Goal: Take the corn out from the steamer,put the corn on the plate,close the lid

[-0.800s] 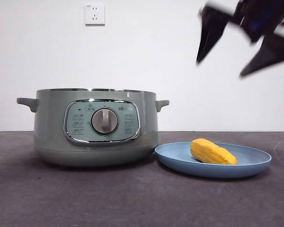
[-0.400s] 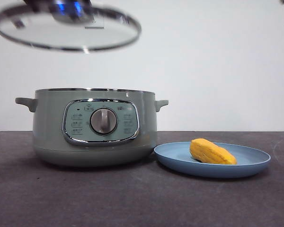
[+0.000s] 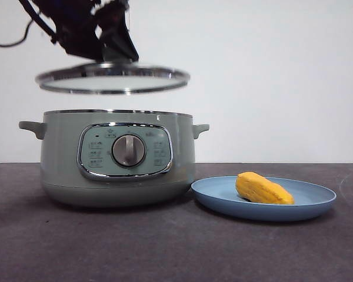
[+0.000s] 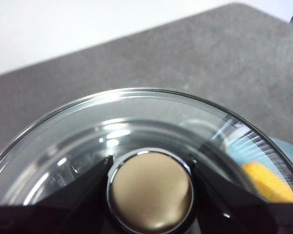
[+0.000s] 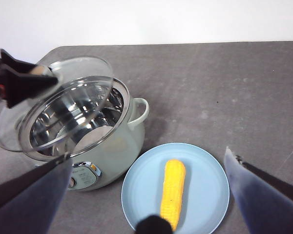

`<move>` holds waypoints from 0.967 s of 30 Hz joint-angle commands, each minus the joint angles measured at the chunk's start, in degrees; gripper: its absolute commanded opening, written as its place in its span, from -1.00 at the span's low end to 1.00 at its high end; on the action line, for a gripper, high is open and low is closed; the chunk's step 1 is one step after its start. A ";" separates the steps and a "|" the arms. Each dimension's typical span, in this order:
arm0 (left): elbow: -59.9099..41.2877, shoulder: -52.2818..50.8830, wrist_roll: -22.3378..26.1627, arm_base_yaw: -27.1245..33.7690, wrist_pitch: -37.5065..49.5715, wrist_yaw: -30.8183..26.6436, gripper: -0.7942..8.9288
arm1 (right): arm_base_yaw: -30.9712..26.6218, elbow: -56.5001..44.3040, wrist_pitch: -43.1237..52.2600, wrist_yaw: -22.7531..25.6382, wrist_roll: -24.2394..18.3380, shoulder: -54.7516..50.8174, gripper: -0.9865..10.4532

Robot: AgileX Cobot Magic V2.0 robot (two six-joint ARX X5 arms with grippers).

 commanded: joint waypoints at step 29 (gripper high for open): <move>0.42 7.65 2.25 -0.09 0.90 -2.60 -0.85 | 0.07 -0.20 -0.07 0.09 -0.33 0.04 0.33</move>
